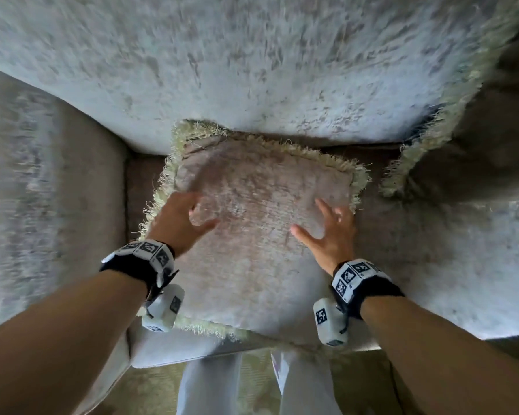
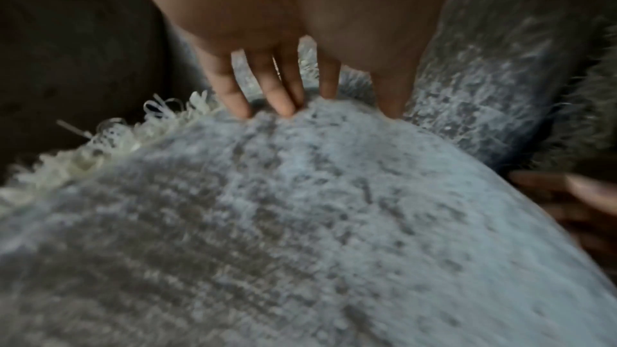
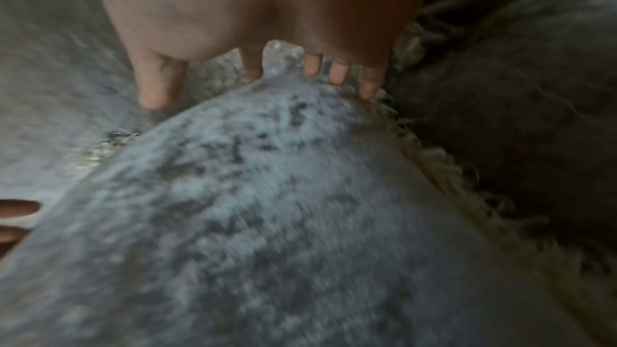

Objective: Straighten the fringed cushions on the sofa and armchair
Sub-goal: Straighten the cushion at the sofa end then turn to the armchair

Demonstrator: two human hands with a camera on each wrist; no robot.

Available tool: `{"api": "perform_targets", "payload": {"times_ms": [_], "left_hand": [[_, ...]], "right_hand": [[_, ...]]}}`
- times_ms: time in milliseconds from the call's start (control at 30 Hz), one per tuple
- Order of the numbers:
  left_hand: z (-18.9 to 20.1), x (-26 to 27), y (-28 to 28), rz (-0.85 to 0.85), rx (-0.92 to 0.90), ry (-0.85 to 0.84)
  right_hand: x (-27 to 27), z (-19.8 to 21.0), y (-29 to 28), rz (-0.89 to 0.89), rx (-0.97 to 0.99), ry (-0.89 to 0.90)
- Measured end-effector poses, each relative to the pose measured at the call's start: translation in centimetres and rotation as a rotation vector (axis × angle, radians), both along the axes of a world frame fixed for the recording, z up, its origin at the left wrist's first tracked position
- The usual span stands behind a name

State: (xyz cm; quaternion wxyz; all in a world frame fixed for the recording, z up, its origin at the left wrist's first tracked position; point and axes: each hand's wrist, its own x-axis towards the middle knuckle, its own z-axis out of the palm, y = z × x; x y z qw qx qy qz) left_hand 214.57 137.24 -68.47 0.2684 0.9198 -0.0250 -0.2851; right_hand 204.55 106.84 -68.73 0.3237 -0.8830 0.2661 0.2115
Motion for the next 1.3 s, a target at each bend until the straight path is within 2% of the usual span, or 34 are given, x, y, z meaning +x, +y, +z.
{"api": "perform_targets", "payload": {"times_ms": [100, 300, 500, 633, 800, 1000, 1133, 1300], "left_hand": [[-2.8, 0.0, 1.6, 0.158, -0.024, -0.043], [-5.7, 1.1, 2.5, 0.212, -0.011, 0.057], [-7.6, 3.1, 1.7, 0.205, -0.080, 0.050], [-6.9, 2.8, 1.4, 0.253, -0.094, 0.004], [-3.0, 1.5, 1.3, 0.293, -0.187, -0.095], [3.9, -0.8, 2.5, 0.402, -0.232, -0.297], [6.6, 0.3, 3.0, 0.459, -0.285, -0.496], [7.7, 4.0, 2.9, 0.544, -0.400, -0.677]], "right_hand": [[-0.9, -2.8, 0.7, -0.169, 0.025, -0.009], [-1.0, -5.6, 1.8, -0.347, 0.059, -0.089], [0.1, -7.3, 1.0, -0.340, 0.055, -0.161], [0.4, -7.2, 0.8, -0.356, 0.076, -0.189], [0.2, -3.9, 1.0, -0.325, 0.076, -0.332], [0.8, 3.7, 1.8, -0.306, 0.114, -0.616], [4.6, 7.1, 1.4, -0.160, 0.114, -0.907], [10.3, 9.8, 1.2, -0.061, 0.044, -1.055]]}}
